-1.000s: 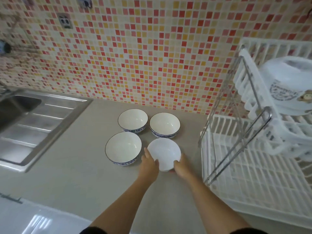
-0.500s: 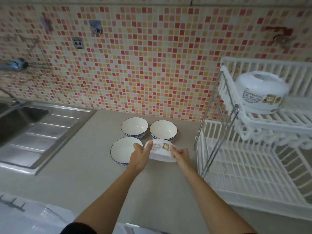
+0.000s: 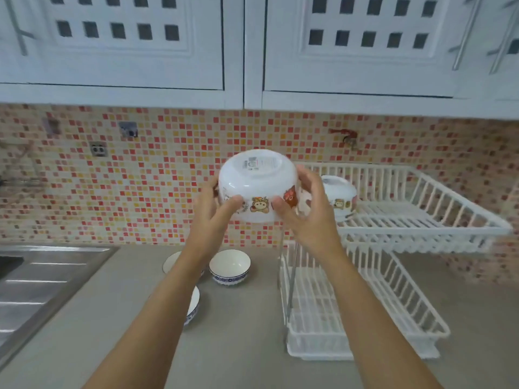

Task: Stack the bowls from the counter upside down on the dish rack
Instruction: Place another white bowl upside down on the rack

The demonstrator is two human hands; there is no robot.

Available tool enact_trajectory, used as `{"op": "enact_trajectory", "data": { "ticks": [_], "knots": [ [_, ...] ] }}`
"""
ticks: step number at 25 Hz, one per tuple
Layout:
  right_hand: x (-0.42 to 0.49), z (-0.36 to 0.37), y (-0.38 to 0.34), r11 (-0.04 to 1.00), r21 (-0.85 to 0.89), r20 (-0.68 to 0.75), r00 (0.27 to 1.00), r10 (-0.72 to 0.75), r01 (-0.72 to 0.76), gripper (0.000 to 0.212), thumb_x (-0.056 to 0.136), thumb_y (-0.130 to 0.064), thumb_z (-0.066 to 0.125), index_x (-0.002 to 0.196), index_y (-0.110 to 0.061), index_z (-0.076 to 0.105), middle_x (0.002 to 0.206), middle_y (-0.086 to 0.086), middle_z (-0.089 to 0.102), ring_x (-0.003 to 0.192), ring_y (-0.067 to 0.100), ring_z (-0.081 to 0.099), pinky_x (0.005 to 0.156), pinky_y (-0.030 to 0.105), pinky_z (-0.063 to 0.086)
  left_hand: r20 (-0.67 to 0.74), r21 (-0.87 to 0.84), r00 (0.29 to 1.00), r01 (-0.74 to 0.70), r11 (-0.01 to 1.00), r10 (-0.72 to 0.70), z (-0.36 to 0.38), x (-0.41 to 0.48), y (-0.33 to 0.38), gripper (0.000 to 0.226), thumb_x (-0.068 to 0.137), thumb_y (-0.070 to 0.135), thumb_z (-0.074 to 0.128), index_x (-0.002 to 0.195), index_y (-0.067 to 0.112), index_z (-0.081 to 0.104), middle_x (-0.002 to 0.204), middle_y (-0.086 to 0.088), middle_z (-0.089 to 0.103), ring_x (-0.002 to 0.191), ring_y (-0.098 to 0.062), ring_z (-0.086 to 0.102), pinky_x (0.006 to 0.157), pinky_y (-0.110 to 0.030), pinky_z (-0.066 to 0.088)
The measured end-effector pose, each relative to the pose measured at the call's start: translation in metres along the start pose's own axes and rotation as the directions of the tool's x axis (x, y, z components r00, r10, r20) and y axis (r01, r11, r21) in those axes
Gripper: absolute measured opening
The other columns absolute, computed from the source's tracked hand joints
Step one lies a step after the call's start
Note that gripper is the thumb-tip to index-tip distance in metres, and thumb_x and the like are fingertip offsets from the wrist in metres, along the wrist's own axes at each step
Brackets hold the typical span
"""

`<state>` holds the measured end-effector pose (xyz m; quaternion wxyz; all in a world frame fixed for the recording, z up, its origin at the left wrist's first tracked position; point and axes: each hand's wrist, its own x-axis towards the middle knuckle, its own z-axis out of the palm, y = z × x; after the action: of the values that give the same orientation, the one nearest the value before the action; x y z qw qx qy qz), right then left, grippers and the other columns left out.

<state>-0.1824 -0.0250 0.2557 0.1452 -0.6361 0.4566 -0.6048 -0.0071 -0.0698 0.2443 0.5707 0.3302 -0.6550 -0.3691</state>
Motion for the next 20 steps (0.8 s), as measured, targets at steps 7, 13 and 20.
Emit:
{"op": "enact_trajectory", "data": {
  "ticks": [7, 13, 20],
  "knots": [
    [0.045, -0.191, 0.035, 0.977, -0.209, 0.005, 0.999, 0.049, -0.047, 0.084, 0.07, -0.035, 0.079, 0.137, -0.042, 0.028, 0.134, -0.032, 0.037, 0.127, 0.0, 0.041, 0.109, 0.031, 0.033, 0.191, 0.167, 0.979, -0.1, 0.981, 0.067, 0.162, 0.049, 0.066, 0.034, 0.1, 0.045, 0.029, 0.114, 0.023, 0.051, 0.112, 0.006, 0.05, 0.092, 0.006, 0.047, 0.087, -0.02, 0.038],
    [0.061, -0.2, 0.078, 0.875, -0.468, 0.182, 0.954, 0.237, -0.128, 0.098, 0.068, -0.037, 0.083, 0.147, -0.035, 0.024, 0.151, -0.002, 0.03, 0.137, 0.021, 0.038, 0.111, 0.048, 0.035, 0.2, 0.416, 0.971, 0.035, 0.909, -0.129, 0.193, 0.063, 0.039, 0.07, 0.09, 0.068, 0.007, 0.141, 0.035, 0.042, 0.151, -0.002, 0.041, 0.137, -0.027, 0.041, 0.113, -0.043, 0.028],
    [0.065, -0.188, 0.102, 0.836, -0.544, 0.311, 0.906, 0.288, -0.079, 0.101, 0.068, -0.029, 0.084, 0.146, -0.039, 0.021, 0.147, 0.0, 0.029, 0.135, 0.022, 0.037, 0.108, 0.045, 0.033, 0.086, 0.571, 0.929, 0.25, 0.782, -0.359, 0.21, 0.064, 0.03, 0.082, 0.092, 0.064, 0.006, 0.146, 0.011, 0.037, 0.151, -0.016, 0.038, 0.134, -0.03, 0.042, 0.109, -0.042, 0.031]
  ]
}}
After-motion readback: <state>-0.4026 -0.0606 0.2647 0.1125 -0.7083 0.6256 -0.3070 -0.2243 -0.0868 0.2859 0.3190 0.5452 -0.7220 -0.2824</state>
